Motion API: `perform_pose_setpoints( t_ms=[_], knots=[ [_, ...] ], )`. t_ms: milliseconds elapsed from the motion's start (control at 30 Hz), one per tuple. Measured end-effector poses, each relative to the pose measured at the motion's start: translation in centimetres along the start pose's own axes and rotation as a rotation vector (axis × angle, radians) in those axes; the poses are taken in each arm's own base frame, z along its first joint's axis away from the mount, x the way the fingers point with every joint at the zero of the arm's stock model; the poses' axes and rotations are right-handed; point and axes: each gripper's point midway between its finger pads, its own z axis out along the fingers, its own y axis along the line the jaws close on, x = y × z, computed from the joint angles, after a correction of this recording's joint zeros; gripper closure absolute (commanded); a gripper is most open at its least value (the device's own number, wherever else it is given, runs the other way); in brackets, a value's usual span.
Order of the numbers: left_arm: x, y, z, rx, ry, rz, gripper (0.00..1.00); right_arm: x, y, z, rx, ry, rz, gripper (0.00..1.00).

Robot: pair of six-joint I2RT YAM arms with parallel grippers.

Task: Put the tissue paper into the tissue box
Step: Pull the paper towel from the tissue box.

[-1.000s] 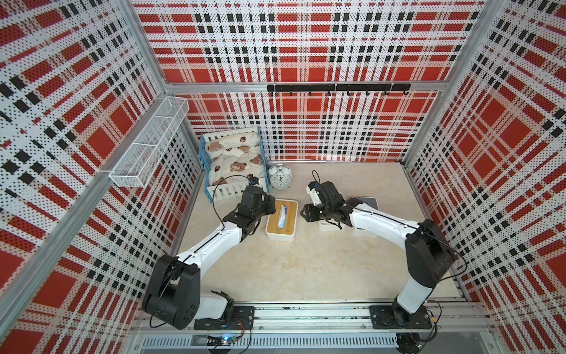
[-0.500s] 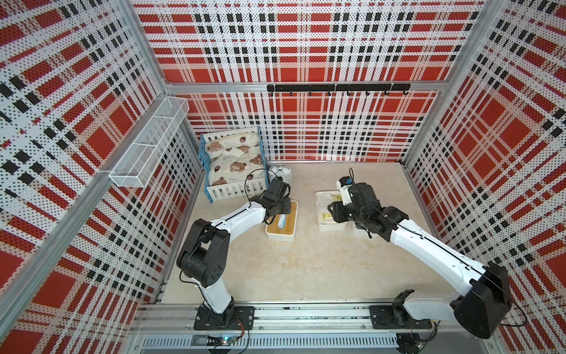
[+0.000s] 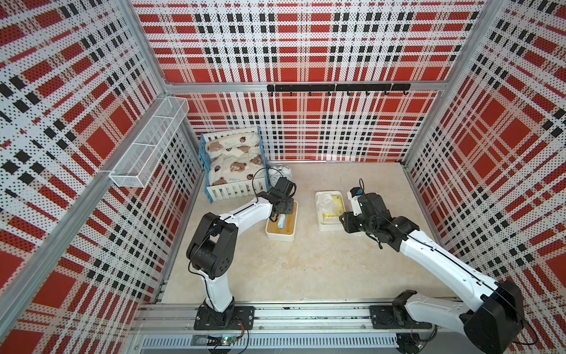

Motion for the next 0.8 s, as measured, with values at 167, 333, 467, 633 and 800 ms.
perform_pose_setpoints(
  t_ms=[167,333,467,633,800],
  knots=[
    [0.2,0.3,0.0,-0.018,0.006,0.004,0.65,0.0,0.0,-0.1,0.000,-0.001,-0.005,0.59],
    [0.4,0.3,0.1,-0.026,0.010,0.007,0.65,0.0,0.0,-0.1,-0.003,-0.002,-0.008,0.60],
    [0.9,0.3,0.8,-0.035,0.028,0.013,0.68,-0.3,0.1,-0.6,-0.008,-0.014,-0.009,0.60],
    [1.0,0.0,1.1,-0.036,0.030,0.020,0.86,-0.4,0.1,-1.0,-0.012,-0.023,-0.009,0.60],
    [1.4,-0.1,1.3,-0.041,0.041,0.025,1.00,-0.2,0.1,-1.1,-0.010,-0.016,-0.010,0.60]
  ],
)
